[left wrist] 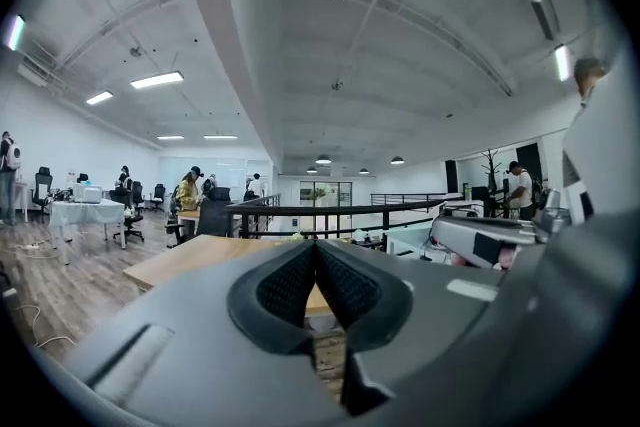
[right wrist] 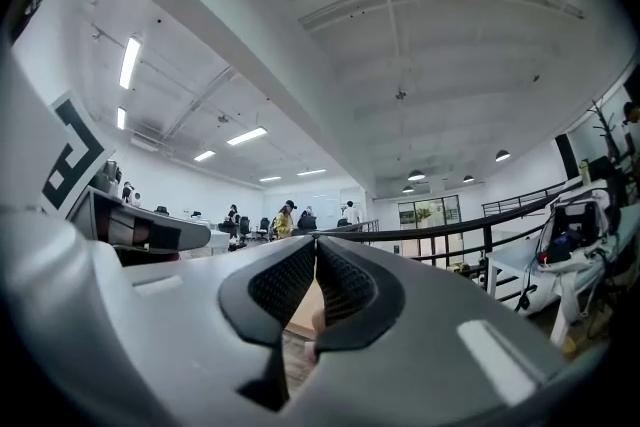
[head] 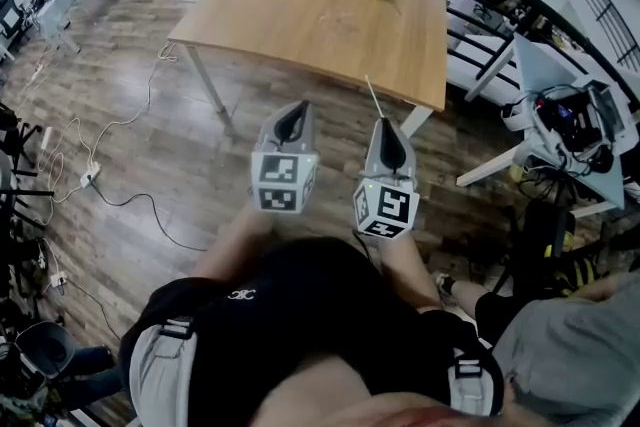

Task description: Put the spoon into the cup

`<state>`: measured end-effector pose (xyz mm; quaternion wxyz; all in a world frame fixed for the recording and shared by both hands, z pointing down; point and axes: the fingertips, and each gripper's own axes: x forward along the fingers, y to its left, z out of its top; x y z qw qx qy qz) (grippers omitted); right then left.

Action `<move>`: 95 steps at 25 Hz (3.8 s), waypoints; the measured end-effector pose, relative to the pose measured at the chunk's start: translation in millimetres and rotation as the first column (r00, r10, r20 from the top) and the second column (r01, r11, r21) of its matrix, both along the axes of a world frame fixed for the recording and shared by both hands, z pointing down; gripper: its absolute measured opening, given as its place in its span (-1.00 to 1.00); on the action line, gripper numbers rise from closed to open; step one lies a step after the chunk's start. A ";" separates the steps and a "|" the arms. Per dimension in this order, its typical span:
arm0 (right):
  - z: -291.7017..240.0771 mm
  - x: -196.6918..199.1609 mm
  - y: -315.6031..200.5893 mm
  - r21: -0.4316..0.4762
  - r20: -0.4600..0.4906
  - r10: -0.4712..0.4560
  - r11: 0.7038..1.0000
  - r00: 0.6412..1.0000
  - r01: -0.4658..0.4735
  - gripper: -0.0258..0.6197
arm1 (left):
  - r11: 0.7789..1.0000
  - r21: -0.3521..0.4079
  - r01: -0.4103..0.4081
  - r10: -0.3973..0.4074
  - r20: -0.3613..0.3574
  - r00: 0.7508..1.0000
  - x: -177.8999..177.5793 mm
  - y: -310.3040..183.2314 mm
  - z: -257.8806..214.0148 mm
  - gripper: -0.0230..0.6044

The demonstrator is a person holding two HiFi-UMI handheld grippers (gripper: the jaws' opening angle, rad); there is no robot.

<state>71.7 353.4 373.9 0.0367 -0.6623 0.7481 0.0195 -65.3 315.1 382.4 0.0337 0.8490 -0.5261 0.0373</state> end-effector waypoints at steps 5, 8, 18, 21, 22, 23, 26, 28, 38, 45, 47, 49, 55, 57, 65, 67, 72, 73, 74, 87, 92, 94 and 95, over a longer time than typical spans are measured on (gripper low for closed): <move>2.8 10.6 2.8 -0.016 0.032 0.003 1.000 0.999 -0.003 -0.89 | 1.000 0.013 -0.004 0.004 0.005 1.000 7.6 5.4 -4.1 -0.89; 2.0 16.3 -1.1 -0.017 0.032 0.014 1.000 0.999 -0.014 -0.89 | 1.000 0.012 -0.009 0.009 0.013 1.000 12.4 4.8 -6.7 -0.89; 9.7 18.7 -42.3 -0.032 0.060 0.003 0.999 0.998 -0.001 -0.89 | 1.000 -0.007 -0.011 0.011 0.012 1.000 17.5 -33.9 -1.5 -0.89; 7.8 15.6 -61.8 -0.029 0.044 0.001 1.000 0.999 0.001 -0.89 | 1.000 -0.008 -0.015 0.015 0.003 1.000 17.1 -55.3 -1.8 -0.89; 6.5 14.3 -68.7 -0.024 0.037 -0.001 1.000 0.999 0.002 -0.89 | 1.000 -0.005 -0.019 0.019 0.001 1.000 17.9 -62.7 -1.9 -0.89; 5.1 13.0 -76.4 -0.017 0.029 -0.002 1.000 1.000 0.002 -0.89 | 1.000 -0.001 -0.024 0.024 0.002 1.000 19.2 -71.0 -2.1 -0.89; 3.5 10.9 -104.7 -0.012 0.014 0.001 1.000 1.000 -0.001 -0.89 | 0.999 0.004 -0.039 0.039 0.005 0.999 22.7 -99.9 -1.9 -0.89; 4.5 9.2 -127.1 -0.023 0.016 0.001 1.000 1.000 0.000 -0.89 | 0.999 0.000 -0.044 0.044 -0.003 0.999 21.9 -122.1 -2.5 -0.89; -2.8 -12.7 -239.6 -0.055 0.018 0.000 0.998 1.000 0.001 -0.89 | 0.998 -0.022 -0.051 0.051 -0.016 0.999 0.2 -236.9 -10.4 -0.89; -1.0 -31.7 -313.5 -0.074 0.000 0.012 0.997 1.000 -0.012 -0.89 | 0.997 -0.037 -0.064 0.063 -0.032 0.997 -18.6 -314.3 -8.7 -0.89; 1.2 -36.5 -334.0 -0.078 -0.006 0.013 0.997 1.000 -0.013 -0.89 | 0.997 -0.040 -0.062 0.061 -0.039 0.997 -24.7 -334.6 -6.4 -0.89; 3.8 -40.5 -355.1 -0.084 -0.011 0.015 0.996 1.000 -0.016 -0.89 | 0.997 -0.047 -0.064 0.062 -0.041 0.997 -29.4 -354.7 -3.0 -0.89; 5.0 -54.1 -397.8 -0.095 -0.027 0.039 0.995 0.999 -0.041 -0.89 | 0.993 -0.068 -0.098 0.096 -0.037 0.995 -38.6 -400.2 4.4 -0.89; 3.2 -53.6 -409.0 -0.091 -0.027 0.047 0.995 0.999 -0.050 -0.89 | 0.992 -0.071 -0.106 0.104 -0.029 0.994 -37.6 -412.0 5.6 -0.89; 18.7 -30.3 -448.1 -0.128 0.010 0.081 0.989 0.997 -0.079 -0.89 | 0.987 -0.099 -0.129 0.127 -0.033 0.991 -24.6 -451.5 20.1 -0.89; 23.2 -24.3 -455.8 -0.131 0.009 0.083 0.988 0.996 -0.081 -0.89 | 0.987 -0.102 -0.125 0.123 -0.033 0.992 -19.9 -459.1 21.0 -0.89; 24.6 -4.1 -478.0 -0.131 0.026 0.065 0.989 0.998 -0.061 -0.89 | 0.988 -0.098 -0.120 0.118 -0.022 0.993 5.3 -479.4 16.9 -0.89; 24.3 -0.3 -483.2 -0.130 0.030 0.058 0.990 0.998 -0.054 -0.89 | 0.988 -0.096 -0.118 0.116 -0.024 0.993 9.8 -484.6 17.1 -0.89; 24.4 3.3 -489.1 -0.130 0.032 0.051 0.990 0.998 -0.047 -0.89 | 0.989 -0.096 -0.116 0.114 -0.025 0.993 13.6 -490.5 18.6 -0.89; 42.9 67.2 -561.3 -0.195 0.034 -0.039 0.980 0.999 0.045 -0.89 | 0.991 -0.128 -0.037 0.039 0.019 0.999 80.8 -557.6 24.2 -0.89; 51.3 84.7 -583.2 -0.232 0.035 -0.103 0.967 0.994 0.108 -0.89 | 0.988 -0.149 0.034 -0.029 0.033 0.999 91.8 -577.1 27.4 -0.89; 55.6 88.9 -592.2 -0.248 0.051 -0.124 0.960 0.991 0.133 -0.89 | 0.985 -0.157 0.064 -0.057 0.048 0.997 91.1 -582.2 29.0 -0.89; 57.7 90.0 -595.6 -0.256 0.057 -0.134 0.956 0.989 0.144 -0.89 | 0.984 -0.160 0.077 -0.069 0.055 0.996 90.6 -583.0 29.5 -0.89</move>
